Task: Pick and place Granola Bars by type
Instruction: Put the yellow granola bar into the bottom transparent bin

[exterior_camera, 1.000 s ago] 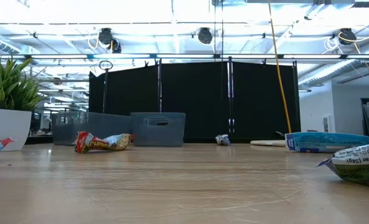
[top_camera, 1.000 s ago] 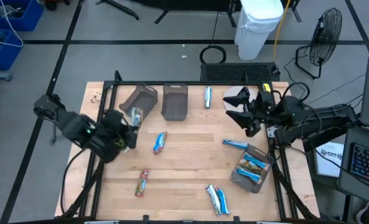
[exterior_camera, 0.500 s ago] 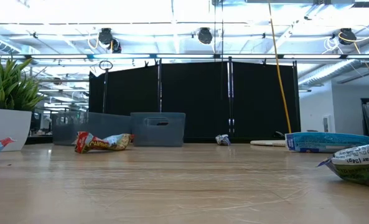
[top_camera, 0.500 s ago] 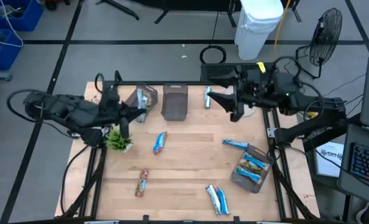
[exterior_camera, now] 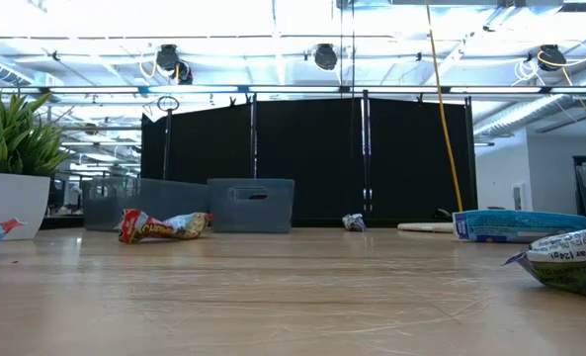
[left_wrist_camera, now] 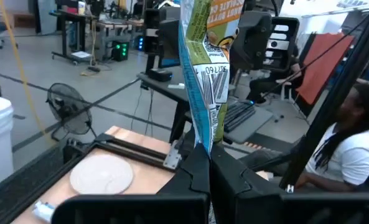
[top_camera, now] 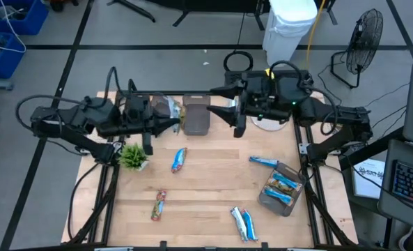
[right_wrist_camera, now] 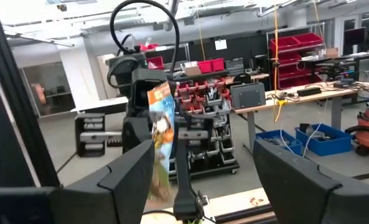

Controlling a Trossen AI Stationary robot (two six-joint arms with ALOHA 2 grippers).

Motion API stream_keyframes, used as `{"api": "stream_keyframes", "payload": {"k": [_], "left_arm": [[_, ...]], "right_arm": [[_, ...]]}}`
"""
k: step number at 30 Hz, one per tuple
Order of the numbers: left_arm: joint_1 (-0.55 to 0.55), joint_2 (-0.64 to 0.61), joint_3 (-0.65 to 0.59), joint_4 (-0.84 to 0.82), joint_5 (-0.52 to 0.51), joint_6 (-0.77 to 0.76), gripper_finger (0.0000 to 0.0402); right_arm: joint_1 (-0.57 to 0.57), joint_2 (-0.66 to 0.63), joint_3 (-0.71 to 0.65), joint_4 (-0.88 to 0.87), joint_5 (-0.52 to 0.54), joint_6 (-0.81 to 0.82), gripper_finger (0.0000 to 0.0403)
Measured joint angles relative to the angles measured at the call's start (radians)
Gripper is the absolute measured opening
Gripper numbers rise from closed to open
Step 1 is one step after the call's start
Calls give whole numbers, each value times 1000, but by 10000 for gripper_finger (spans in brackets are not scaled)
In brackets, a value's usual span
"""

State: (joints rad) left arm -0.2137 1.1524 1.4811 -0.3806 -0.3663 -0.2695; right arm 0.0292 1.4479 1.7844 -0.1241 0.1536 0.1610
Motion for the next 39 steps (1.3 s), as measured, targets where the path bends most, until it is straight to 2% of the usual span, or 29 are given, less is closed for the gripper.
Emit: {"api": "stream_keyframes", "payload": {"k": [14, 25, 33, 36, 39], "left_arm": [[63, 111, 0, 205, 63, 30, 0], [85, 162, 2, 297, 148, 25, 0], [87, 186, 1, 317, 169, 26, 0], [90, 188, 0, 337, 191, 26, 0], [94, 194, 2, 336, 192, 26, 0]], "right_arm": [[38, 24, 12, 6, 1, -7, 263], [45, 24, 12, -3, 2, -18, 263], [45, 36, 12, -34, 2, -17, 262], [45, 45, 12, -43, 3, -19, 254], [45, 54, 12, -47, 3, -34, 229]]}}
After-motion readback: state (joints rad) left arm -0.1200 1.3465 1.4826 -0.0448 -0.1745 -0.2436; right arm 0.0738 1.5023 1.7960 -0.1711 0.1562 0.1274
